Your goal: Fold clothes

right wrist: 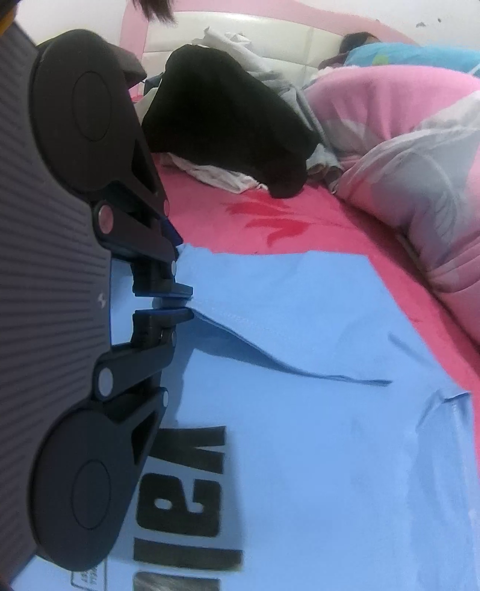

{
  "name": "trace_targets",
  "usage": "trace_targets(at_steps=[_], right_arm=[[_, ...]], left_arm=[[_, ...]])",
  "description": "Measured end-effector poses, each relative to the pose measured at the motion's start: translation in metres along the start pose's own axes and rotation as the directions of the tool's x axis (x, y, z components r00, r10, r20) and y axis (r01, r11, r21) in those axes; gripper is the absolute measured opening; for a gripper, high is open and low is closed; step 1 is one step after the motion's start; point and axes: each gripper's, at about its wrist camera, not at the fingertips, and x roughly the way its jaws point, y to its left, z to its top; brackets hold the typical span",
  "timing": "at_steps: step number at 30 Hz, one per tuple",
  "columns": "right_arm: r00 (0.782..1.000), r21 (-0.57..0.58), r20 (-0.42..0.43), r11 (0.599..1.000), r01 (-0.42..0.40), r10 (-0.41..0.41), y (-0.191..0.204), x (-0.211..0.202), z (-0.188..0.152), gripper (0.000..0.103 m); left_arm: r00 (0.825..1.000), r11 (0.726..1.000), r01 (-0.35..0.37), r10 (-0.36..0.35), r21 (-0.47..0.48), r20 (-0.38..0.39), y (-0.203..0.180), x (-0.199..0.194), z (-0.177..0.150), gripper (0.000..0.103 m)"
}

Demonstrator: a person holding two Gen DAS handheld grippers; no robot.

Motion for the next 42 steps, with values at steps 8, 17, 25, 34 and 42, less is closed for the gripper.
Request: trace_targets(at_steps=[8,17,25,34,42], right_arm=[[0.999,-0.001,-0.030,0.999,0.045,-0.045,-0.017,0.008,-0.008,0.004],[0.987,-0.135,-0.063,0.981,0.136,-0.146,-0.016,0.015,-0.012,0.006],[0.963,-0.306,0.076,0.913,0.268,-0.257,0.002,-0.027,0.008,0.009],[0.983,-0.616,0.125,0.766,0.181,-0.132,0.074,0.015,0.083,0.030],[0.982,-0.652,0.053,0.739,0.172,-0.182,0.104,0.083,0.130,0.044]], left_arm=[[0.998,0.997,-0.067,0.068,-0.028,0.010,-0.009,-0.003,-0.004,0.014],[0.998,0.997,-0.058,0.058,-0.044,0.003,-0.003,-0.013,-0.008,0.024],[0.997,0.990,-0.034,0.043,-0.138,0.065,0.027,-0.038,-0.004,0.023],[0.978,0.964,0.207,-0.206,-0.164,0.025,0.014,-0.001,0.008,0.030],[0.965,0.938,0.261,-0.263,-0.228,0.026,0.022,0.007,0.000,0.023]])
